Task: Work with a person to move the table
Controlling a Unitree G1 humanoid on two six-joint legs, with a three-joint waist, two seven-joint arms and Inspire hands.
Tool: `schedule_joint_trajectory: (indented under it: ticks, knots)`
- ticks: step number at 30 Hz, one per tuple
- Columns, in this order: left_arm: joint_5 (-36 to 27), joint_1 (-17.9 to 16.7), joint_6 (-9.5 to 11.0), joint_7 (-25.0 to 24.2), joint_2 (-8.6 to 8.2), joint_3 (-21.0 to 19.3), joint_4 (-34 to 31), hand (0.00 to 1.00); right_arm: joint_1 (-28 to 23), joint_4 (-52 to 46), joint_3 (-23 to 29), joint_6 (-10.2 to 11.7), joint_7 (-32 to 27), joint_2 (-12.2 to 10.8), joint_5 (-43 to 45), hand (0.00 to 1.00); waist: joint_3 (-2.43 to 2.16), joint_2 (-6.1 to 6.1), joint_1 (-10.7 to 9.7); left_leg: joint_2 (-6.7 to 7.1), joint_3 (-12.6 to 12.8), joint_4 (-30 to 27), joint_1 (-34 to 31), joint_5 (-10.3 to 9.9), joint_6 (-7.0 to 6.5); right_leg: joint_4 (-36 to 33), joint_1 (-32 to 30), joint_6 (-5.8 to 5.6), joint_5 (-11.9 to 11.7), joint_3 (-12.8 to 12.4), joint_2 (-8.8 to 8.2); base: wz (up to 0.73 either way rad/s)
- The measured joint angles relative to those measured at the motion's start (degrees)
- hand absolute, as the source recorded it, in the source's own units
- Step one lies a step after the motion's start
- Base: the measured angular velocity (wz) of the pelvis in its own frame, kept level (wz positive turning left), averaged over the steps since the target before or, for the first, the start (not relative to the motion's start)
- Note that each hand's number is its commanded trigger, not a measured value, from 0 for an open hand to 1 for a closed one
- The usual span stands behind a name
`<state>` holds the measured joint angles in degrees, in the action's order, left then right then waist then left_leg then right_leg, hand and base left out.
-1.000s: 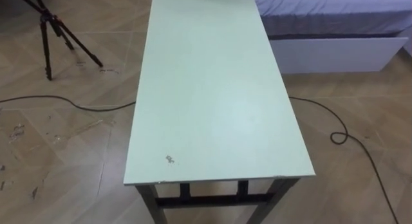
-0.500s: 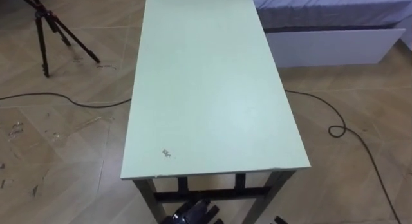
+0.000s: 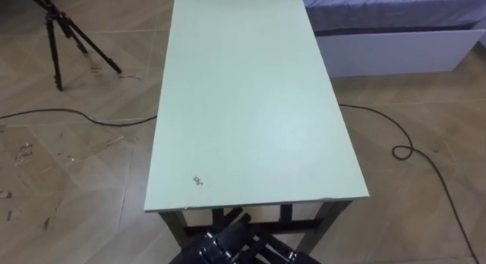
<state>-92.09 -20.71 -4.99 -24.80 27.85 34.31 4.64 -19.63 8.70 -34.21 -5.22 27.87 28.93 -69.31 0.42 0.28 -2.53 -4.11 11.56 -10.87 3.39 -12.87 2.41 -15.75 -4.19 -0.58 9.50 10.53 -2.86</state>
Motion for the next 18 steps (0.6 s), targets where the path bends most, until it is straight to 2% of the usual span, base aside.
schedule_joint_trajectory:
  ticks: [5, 9, 12, 14, 18]
  knots:
    - [-0.7, 1.0, 0.0, 1.1, 0.04, -0.7, 0.0, 0.00, 1.0, 0.0, 0.2, -0.6, 0.0, 0.0, -0.1, 0.00, 0.00, 0.08, -0.1, 0.00, -0.2, 0.0, 0.4, 0.0, 0.00, 0.1, 0.6, 0.00, 0.0, 0.3, 0.00, 0.02]
    - [-0.9, 2.0, -1.4, 2.8, 0.12, -1.8, 0.0, 0.00, 2.5, 0.0, 1.2, -1.9, 0.0, 0.0, -0.6, 0.00, 0.17, 0.24, -0.1, -0.01, -0.6, 0.0, 0.3, 0.0, -0.01, 0.1, 0.8, 0.00, 0.0, 0.7, 0.00, 0.05]
    - [-1.1, 3.1, -2.4, 4.3, 0.14, -2.2, 0.2, 0.00, 2.8, 0.0, 1.5, -2.4, 0.0, 0.3, -2.2, 0.00, 0.31, 0.46, 1.3, -0.09, -0.7, -0.1, 0.4, 0.0, -0.01, 0.2, 0.9, 0.03, 0.0, 0.7, 0.07, 0.01]
    - [-1.1, 3.6, -3.2, 4.5, 0.13, -2.5, 0.6, 0.00, 3.0, 0.0, 1.7, -2.5, 0.0, 0.7, -2.5, 0.00, 0.43, 0.66, 1.5, -0.09, -0.8, -0.1, 0.5, 0.0, -0.01, 0.2, 1.1, 0.04, 0.0, 0.8, 0.04, 0.00]
    - [-1.1, 5.8, -3.3, 4.7, 0.15, -2.8, 4.0, 0.00, 4.2, 0.0, 1.8, -2.5, -0.2, 1.0, -2.5, 0.00, 0.60, 1.10, 2.2, -0.09, -0.8, -0.1, 1.2, 0.0, -0.01, 0.1, 1.6, 0.05, 0.0, 0.8, 0.03, 0.00]
